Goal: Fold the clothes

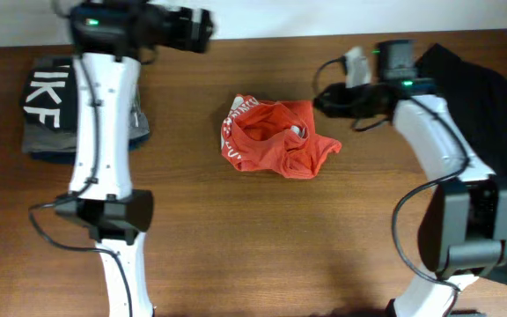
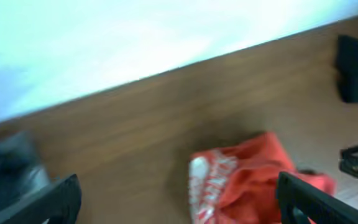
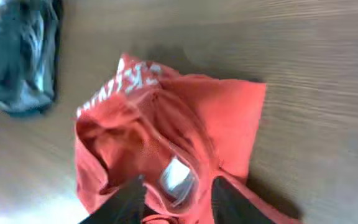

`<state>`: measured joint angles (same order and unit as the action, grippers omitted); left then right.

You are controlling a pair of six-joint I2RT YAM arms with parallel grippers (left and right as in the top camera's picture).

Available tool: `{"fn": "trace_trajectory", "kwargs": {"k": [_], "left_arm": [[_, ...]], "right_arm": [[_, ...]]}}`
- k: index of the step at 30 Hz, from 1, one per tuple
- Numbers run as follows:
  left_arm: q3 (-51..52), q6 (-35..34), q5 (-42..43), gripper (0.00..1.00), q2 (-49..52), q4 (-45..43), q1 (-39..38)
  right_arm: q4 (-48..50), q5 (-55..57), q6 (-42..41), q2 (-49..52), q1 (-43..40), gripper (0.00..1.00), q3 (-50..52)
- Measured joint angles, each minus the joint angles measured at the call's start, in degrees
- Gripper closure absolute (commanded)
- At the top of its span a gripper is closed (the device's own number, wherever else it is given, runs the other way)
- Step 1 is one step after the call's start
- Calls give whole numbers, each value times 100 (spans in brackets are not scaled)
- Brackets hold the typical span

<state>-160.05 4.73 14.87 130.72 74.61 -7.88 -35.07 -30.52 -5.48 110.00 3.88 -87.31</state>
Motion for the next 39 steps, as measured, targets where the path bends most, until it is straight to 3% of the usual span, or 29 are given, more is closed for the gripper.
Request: {"fn": "trace_trajectory", "kwargs": {"k": [3, 7, 12, 16, 18, 21, 31, 39], "left_arm": [[0, -37, 2, 1, 2, 249, 286], [0, -44, 4, 1, 2, 413, 417], [0, 17, 4, 1, 2, 459, 415], [0, 17, 4, 1, 2, 481, 415], [0, 17, 4, 1, 2, 494, 415], [0, 20, 4, 1, 2, 498, 415], [0, 20, -17, 1, 2, 562, 415], [0, 37, -20, 1, 2, 581, 415]], "right_arm": [[188, 654, 269, 0, 553, 46, -2], [614, 1040, 560, 144, 861, 25, -31], [863, 1222, 883, 544, 892, 22, -46], [962, 1189, 1106, 855, 894, 34, -46], [977, 1117, 1200, 918, 901, 54, -46], [1080, 1069, 1298, 927, 925, 94, -46], [1405, 1032, 1320, 929, 940, 96, -76], [1488, 1032, 1320, 957, 911, 96, -1005]]}}
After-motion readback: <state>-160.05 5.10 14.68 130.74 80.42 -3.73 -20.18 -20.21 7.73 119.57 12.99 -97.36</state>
